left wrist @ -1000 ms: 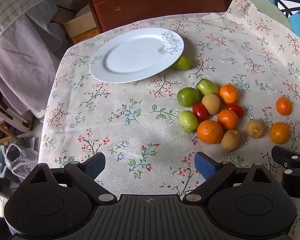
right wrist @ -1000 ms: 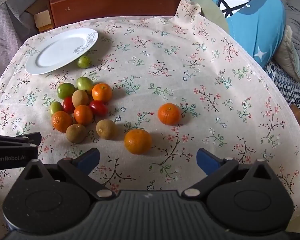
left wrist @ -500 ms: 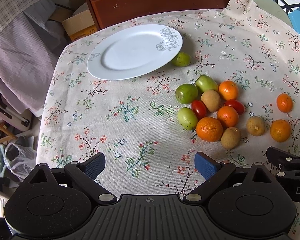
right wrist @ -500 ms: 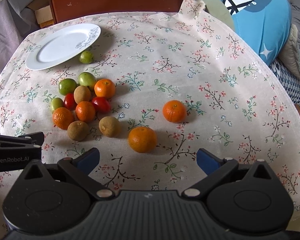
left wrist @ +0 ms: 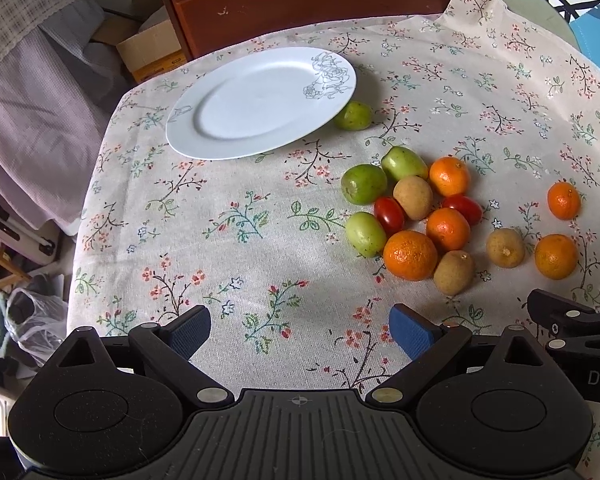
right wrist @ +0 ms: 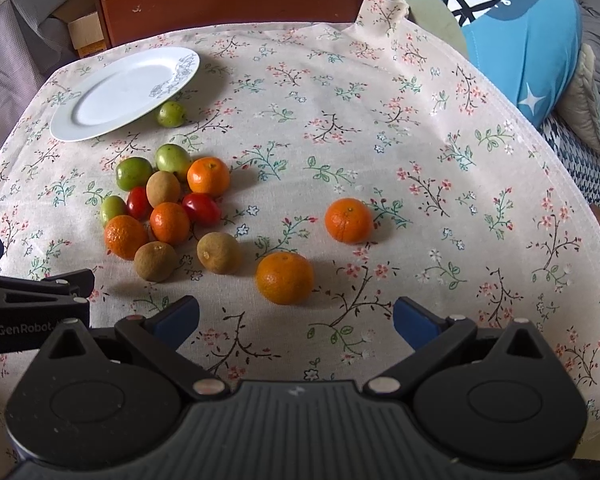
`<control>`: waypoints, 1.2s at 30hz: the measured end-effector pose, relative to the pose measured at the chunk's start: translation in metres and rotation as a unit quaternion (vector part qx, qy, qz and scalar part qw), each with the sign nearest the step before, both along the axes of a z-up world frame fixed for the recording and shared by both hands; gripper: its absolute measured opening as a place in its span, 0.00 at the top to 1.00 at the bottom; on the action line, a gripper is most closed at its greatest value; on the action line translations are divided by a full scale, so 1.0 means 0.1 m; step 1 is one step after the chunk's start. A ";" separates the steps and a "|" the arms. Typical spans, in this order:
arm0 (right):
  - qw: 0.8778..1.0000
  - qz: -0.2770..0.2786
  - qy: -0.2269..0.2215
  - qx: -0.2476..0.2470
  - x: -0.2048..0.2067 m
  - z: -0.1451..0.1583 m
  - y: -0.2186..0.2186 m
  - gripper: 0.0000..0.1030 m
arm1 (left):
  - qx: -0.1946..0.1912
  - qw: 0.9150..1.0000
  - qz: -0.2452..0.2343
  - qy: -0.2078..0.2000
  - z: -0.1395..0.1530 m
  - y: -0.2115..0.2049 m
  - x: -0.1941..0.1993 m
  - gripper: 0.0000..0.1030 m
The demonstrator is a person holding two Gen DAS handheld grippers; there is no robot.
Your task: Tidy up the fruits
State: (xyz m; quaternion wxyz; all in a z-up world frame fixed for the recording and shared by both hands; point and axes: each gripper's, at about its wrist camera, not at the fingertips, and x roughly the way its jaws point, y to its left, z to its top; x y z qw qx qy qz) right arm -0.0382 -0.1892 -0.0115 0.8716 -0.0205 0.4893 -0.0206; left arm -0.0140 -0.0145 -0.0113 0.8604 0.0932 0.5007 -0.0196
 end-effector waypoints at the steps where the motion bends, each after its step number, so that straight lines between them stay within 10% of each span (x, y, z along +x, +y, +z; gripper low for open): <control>1: 1.000 -0.001 0.002 0.003 0.00 0.00 0.00 0.01 | 0.000 1.000 0.000 0.000 0.00 0.00 0.00 0.06; 36: 1.000 -0.016 -0.008 0.026 -0.03 0.03 -0.03 0.01 | -0.007 1.000 -0.009 -0.009 0.05 -0.03 -0.04 0.06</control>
